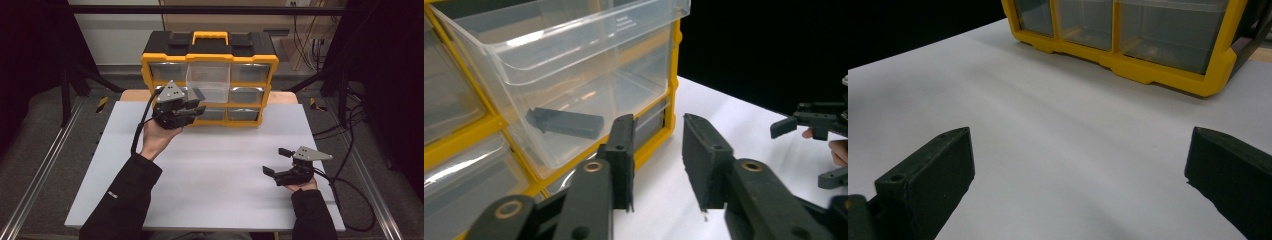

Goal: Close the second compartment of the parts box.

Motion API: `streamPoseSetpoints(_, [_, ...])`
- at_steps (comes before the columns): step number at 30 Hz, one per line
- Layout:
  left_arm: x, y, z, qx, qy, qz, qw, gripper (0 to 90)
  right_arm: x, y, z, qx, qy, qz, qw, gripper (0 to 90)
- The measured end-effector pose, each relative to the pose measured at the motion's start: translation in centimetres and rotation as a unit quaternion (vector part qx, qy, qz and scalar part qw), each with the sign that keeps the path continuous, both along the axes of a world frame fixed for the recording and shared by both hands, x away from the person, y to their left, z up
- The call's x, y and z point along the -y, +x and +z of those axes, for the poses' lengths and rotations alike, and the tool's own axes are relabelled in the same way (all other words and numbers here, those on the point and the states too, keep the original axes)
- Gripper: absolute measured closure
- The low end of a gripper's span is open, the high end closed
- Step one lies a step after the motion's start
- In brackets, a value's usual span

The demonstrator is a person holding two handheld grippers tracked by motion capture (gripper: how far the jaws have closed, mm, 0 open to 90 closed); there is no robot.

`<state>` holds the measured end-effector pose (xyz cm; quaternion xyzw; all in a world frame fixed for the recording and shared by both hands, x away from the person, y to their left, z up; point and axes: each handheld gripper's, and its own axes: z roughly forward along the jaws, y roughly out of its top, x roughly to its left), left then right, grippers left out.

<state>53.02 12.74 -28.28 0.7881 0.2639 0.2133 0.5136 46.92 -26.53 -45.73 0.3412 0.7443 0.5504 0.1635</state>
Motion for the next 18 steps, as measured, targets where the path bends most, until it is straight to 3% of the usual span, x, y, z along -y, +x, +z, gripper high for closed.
streamPoseSetpoints(18, [0.02, 0.94, 0.25, 0.017, 0.0, 0.014, 0.9998, 85.1, 0.01, -0.02, 0.03, -0.001, 0.001, -0.001, 1.0, 0.1])
